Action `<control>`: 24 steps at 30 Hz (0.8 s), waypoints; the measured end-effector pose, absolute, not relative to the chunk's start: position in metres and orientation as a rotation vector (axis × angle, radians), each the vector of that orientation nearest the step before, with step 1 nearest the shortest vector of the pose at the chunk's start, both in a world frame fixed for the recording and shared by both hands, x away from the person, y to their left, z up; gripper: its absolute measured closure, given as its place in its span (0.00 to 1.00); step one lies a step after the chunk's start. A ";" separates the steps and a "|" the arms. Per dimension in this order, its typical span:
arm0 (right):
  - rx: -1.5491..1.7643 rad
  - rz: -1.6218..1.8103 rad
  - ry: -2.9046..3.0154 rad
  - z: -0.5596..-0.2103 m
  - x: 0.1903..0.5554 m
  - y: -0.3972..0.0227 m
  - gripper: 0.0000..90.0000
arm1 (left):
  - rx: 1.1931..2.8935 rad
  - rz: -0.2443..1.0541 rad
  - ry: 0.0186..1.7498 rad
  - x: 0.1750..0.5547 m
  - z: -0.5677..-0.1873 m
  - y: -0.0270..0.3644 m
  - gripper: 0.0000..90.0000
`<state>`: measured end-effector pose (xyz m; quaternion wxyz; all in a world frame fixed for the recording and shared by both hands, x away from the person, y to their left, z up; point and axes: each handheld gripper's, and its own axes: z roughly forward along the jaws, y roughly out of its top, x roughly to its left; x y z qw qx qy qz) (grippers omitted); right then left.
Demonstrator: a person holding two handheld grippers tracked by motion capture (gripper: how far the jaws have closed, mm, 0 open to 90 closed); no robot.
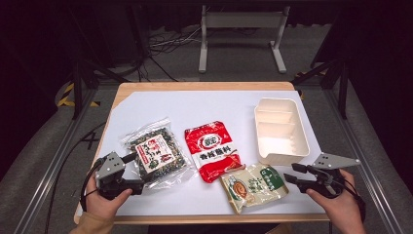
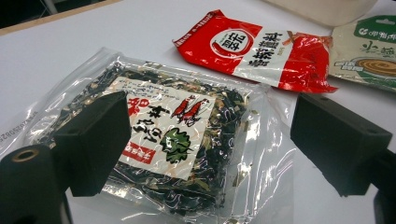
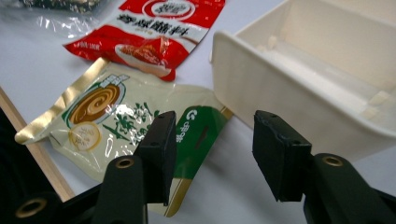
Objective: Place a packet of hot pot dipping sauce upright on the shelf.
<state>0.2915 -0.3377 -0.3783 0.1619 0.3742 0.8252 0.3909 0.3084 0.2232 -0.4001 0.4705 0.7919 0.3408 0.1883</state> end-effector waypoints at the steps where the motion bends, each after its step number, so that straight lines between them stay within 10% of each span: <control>1: 1.071 1.111 2.372 -0.380 0.292 -0.336 0.56 | 1.940 0.461 0.835 0.308 -0.400 0.223 0.14; 24: 1.208 1.052 2.557 -0.414 0.301 -0.326 0.52 | 1.945 0.452 0.825 0.310 -0.402 0.221 0.14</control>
